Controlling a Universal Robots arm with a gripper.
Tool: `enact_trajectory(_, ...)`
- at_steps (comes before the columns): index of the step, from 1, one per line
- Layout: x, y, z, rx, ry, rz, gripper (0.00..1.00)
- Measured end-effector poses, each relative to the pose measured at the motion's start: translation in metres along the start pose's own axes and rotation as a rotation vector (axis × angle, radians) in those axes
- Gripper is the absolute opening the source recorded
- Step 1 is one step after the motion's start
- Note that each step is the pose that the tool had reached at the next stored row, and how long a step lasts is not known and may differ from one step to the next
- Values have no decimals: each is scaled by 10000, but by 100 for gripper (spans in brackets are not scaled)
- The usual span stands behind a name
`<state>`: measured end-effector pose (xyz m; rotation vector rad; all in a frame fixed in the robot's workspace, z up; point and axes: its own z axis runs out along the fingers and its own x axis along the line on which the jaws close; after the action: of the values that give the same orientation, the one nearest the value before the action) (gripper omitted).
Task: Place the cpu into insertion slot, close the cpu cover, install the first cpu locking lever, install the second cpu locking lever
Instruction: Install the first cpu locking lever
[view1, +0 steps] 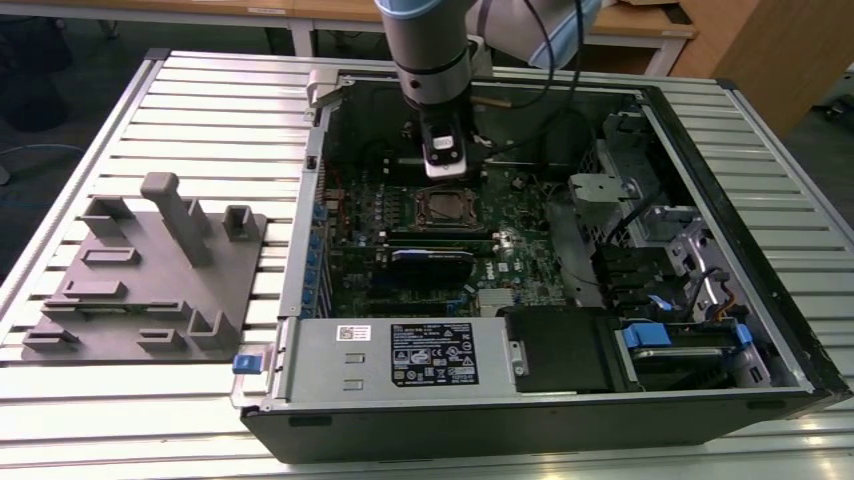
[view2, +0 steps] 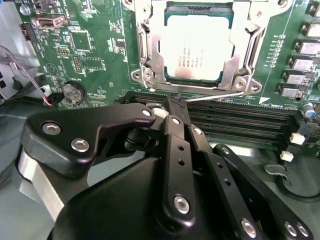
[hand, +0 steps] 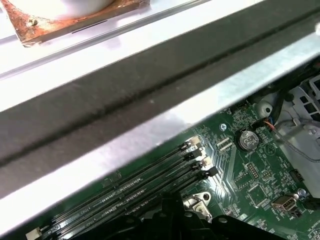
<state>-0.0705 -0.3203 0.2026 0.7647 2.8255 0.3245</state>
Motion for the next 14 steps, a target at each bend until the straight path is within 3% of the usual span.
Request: enact_trajectory(14, 32, 14, 12, -3, -6, -2, 10)
